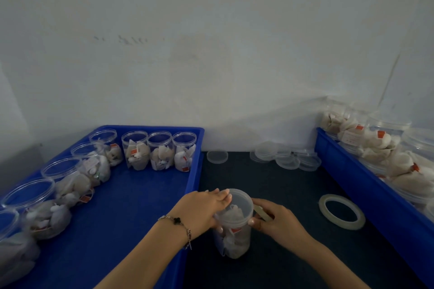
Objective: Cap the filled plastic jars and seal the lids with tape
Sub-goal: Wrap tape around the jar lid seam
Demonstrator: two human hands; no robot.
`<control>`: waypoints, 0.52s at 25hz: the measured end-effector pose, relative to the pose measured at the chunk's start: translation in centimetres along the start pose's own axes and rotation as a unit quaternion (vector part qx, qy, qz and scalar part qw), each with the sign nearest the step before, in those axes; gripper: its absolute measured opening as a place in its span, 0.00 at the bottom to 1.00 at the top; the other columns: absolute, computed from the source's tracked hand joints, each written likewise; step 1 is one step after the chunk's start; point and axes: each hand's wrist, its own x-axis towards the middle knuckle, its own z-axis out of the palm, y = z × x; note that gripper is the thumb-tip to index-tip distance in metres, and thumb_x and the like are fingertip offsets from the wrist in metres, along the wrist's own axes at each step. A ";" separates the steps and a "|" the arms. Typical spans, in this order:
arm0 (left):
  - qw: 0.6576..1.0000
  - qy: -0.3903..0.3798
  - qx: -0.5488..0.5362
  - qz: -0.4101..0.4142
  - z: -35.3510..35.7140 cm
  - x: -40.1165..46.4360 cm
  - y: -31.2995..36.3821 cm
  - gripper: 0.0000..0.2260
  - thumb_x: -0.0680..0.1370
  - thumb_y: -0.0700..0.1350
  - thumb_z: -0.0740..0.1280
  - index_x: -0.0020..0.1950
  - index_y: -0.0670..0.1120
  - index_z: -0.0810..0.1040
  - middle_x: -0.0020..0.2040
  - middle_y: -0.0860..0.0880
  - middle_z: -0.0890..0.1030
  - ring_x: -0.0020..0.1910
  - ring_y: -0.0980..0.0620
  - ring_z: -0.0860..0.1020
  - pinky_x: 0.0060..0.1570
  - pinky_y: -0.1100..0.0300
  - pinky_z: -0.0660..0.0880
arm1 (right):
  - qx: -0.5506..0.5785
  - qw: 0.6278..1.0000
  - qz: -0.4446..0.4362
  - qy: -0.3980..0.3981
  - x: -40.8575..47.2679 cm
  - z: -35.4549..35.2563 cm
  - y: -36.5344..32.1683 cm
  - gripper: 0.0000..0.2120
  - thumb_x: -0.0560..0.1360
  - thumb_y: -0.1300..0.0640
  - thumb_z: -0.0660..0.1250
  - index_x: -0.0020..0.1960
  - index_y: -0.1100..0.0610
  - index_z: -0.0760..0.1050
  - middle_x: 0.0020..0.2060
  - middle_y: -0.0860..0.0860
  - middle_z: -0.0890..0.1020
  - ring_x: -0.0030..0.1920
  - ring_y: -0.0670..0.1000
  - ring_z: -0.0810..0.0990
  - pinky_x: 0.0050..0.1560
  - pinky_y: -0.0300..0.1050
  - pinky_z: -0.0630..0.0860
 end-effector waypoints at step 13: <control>0.988 0.024 -0.153 -0.012 2.0 0.3 -1.7 0.50 0.66 0.56 0.75 0.77 0.57 0.44 0.74 0.59 0.33 0.74 0.57 0.51 0.72 0.56 0.57 | 0.082 0.997 -0.015 -0.007 0.1 -0.5 -0.4 0.16 0.68 0.39 0.69 0.55 0.29 0.74 0.54 0.32 0.80 0.56 0.34 0.76 0.52 0.30 0.74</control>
